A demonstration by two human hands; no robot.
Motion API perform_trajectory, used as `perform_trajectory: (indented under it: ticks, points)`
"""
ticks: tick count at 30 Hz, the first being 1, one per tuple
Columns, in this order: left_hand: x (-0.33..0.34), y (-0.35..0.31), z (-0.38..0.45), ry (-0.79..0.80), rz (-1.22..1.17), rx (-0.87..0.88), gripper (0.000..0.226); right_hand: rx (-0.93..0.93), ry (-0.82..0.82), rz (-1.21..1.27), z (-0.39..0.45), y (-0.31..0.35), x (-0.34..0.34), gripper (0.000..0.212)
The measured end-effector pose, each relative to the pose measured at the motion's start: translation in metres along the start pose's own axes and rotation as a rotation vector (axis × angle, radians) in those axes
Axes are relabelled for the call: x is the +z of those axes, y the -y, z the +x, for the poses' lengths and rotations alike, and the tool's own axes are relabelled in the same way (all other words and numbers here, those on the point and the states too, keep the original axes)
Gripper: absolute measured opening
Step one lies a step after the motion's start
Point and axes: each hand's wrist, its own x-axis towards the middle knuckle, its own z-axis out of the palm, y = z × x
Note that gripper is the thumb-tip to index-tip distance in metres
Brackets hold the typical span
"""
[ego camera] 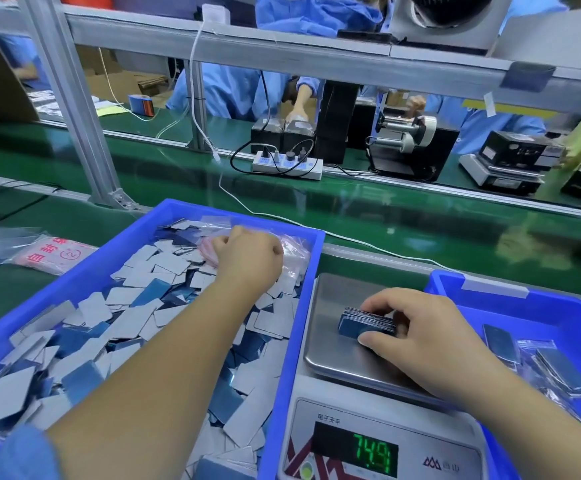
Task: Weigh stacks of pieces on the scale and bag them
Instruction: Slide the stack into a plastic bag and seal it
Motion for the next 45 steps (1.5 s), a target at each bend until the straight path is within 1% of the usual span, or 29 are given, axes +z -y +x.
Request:
perform_trajectory:
  ticks: [4,6,8,10,12,14,16,18,21,24,26,27,28,30,31,32,33,35,39,42,45]
  points:
    - [-0.018,-0.005,-0.004,-0.028,-0.084,0.035,0.024,0.002,-0.003,-0.004,-0.001,0.000,0.000,0.023]
    - [-0.034,-0.012,-0.008,-0.033,-0.137,0.102,0.022,0.014,-0.031,0.033,-0.001,-0.002,-0.001,0.021]
    - [-0.053,-0.022,-0.013,0.060,-0.285,0.186,0.020,0.035,-0.076,0.118,0.000,-0.006,-0.006,0.021]
    - [-0.071,-0.035,-0.022,0.213,-0.476,0.237,0.018,0.067,-0.125,0.250,0.002,-0.010,-0.012,0.028]
    - [-0.082,-0.047,-0.032,0.359,-0.651,0.248,0.016,0.109,-0.178,0.394,0.002,-0.011,-0.017,0.032]
    - [-0.083,-0.057,-0.039,0.454,-0.835,0.245,0.020,0.114,-0.209,0.508,0.002,-0.009,-0.021,0.027]
    - [-0.079,-0.063,-0.045,0.500,-0.981,0.214,0.022,0.129,-0.191,0.726,0.002,-0.007,-0.023,0.021]
    - [-0.072,-0.066,-0.051,0.535,-1.108,0.154,0.017,0.187,-0.125,0.927,0.003,-0.009,-0.021,0.017]
    - [-0.061,-0.065,-0.056,0.621,-1.279,0.091,0.015,0.251,-0.041,1.041,0.004,-0.012,-0.017,0.015]
    - [-0.057,-0.059,-0.058,0.724,-1.395,0.070,0.025,0.277,-0.048,1.111,0.004,-0.013,-0.014,0.016]
    - [-0.057,-0.055,-0.058,0.861,-1.531,0.068,0.050,0.282,-0.086,1.148,0.004,-0.012,-0.014,0.016]
    - [-0.057,-0.053,-0.058,0.904,-1.554,0.099,0.058,0.286,-0.106,1.153,0.004,-0.012,-0.014,0.017]
    - [-0.056,-0.054,-0.060,0.914,-1.527,0.142,0.057,0.291,-0.122,1.149,0.004,-0.012,-0.015,0.017]
    - [-0.052,-0.060,-0.065,0.840,-1.386,0.223,0.034,0.291,-0.130,1.145,0.003,-0.012,-0.016,0.017]
    - [-0.050,-0.064,-0.067,0.777,-1.321,0.226,0.022,0.282,-0.123,1.148,0.003,-0.011,-0.016,0.018]
    - [-0.048,-0.067,-0.067,0.714,-1.282,0.213,0.018,0.270,-0.118,1.151,0.003,-0.011,-0.017,0.018]
    - [-0.045,-0.069,-0.067,0.670,-1.264,0.200,0.020,0.260,-0.118,1.151,0.002,-0.010,-0.017,0.018]
    - [-0.045,-0.070,-0.066,0.652,-1.288,0.174,0.023,0.257,-0.132,1.138,0.002,-0.010,-0.018,0.018]
    - [-0.047,-0.069,-0.067,0.663,-1.335,0.178,0.013,0.254,-0.141,1.122,0.003,-0.010,-0.018,0.017]
    - [-0.048,-0.069,-0.068,0.719,-1.281,0.230,0.010,0.236,-0.137,1.122,0.003,-0.010,-0.018,0.016]
    - [-0.051,-0.068,-0.068,0.696,-1.211,0.251,0.010,0.207,-0.124,1.121,0.003,-0.010,-0.018,0.016]
